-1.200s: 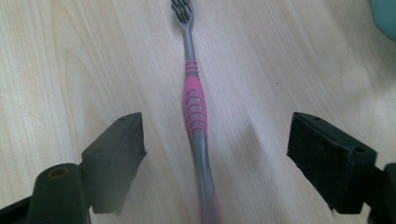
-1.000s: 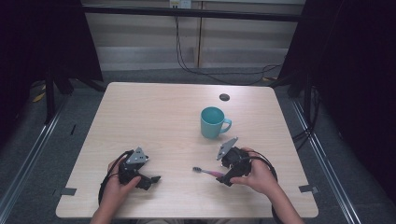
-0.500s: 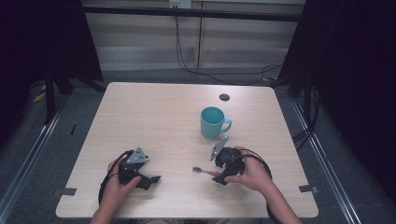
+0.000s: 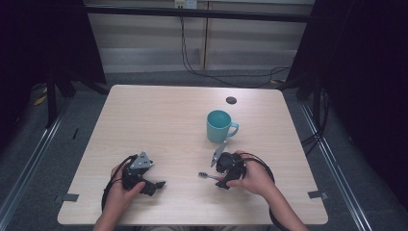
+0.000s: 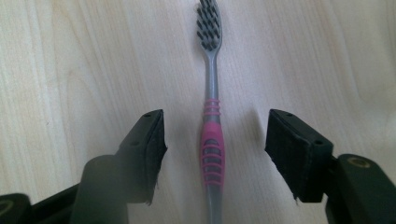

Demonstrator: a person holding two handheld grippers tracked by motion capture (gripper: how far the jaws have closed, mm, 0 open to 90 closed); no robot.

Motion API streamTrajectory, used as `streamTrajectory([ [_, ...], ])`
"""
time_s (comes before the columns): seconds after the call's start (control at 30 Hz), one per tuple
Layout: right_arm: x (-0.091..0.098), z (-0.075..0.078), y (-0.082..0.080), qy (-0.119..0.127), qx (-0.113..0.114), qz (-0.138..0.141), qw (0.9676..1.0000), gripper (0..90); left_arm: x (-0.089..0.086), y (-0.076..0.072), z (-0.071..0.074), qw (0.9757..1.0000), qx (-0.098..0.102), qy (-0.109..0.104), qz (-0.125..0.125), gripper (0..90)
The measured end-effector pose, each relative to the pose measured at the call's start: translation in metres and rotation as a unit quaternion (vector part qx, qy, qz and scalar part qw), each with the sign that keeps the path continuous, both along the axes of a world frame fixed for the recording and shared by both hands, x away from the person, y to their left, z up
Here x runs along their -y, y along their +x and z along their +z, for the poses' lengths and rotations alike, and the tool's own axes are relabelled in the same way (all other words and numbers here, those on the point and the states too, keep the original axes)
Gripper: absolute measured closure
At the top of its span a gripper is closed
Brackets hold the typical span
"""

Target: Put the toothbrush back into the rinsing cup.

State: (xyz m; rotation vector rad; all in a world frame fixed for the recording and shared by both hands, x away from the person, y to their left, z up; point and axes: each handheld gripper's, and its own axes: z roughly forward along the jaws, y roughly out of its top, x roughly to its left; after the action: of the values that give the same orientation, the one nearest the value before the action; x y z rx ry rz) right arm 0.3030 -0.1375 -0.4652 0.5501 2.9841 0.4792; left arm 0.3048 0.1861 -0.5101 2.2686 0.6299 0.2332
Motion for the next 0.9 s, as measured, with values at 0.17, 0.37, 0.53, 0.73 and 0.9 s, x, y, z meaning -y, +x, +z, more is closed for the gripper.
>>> streamTrajectory([
  [0.17, -0.006, -0.001, 0.002, -0.005, -0.014, 0.009, 0.9998, 46.8, 0.0, 0.0, 0.0, 1.0, 0.0, 0.002, -0.002, 6.4],
  [0.37, -0.012, -0.003, 0.005, -0.018, -0.022, 0.006, 0.9996, 49.4, 0.0, 0.0, 0.0, 1.0, 0.0, 0.0, 0.0, 6.4],
  [0.53, -0.016, -0.002, 0.007, -0.03, -0.034, 0.004, 0.999, 52.9, 0.0, 0.0, 0.0, 1.0, 0.0, 0.0, 0.0, 6.4],
  [0.73, -0.017, -0.003, 0.009, -0.036, -0.033, 0.0, 0.9988, 56.3, 0.0, 0.0, 0.0, 1.0, 0.0, 0.001, -0.001, 6.4],
  [0.9, -0.017, -0.003, 0.009, -0.034, -0.04, -0.004, 0.9986, 60.2, 0.0, 0.0, 0.0, 1.0, 0.0, 0.0, 0.0, 6.4],
])
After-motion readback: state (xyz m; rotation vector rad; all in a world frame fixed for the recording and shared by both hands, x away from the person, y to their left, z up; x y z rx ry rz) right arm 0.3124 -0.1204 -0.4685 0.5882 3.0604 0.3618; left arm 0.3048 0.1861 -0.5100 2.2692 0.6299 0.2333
